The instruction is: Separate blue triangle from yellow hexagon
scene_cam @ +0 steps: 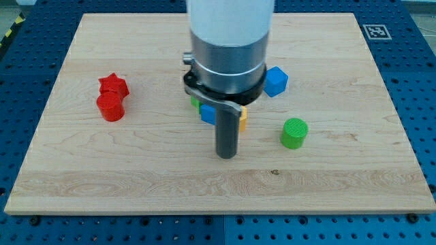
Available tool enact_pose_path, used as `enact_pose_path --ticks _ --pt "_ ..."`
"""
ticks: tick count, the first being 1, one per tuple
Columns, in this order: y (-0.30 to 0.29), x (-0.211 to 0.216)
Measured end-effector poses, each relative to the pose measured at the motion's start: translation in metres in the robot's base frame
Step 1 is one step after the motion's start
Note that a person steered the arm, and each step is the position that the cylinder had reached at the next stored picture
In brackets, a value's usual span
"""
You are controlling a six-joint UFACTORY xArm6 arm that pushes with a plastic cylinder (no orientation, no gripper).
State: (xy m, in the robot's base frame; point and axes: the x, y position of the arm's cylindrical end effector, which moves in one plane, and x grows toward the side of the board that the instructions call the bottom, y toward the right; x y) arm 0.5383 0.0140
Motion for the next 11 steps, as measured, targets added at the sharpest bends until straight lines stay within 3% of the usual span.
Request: enact_pose_path --ticks 3,6,8,11 --pt "0.057 -0.009" --pt "0.062 -0.029" --pt "0.062 -0.069" --pt "0.062 -0.077"
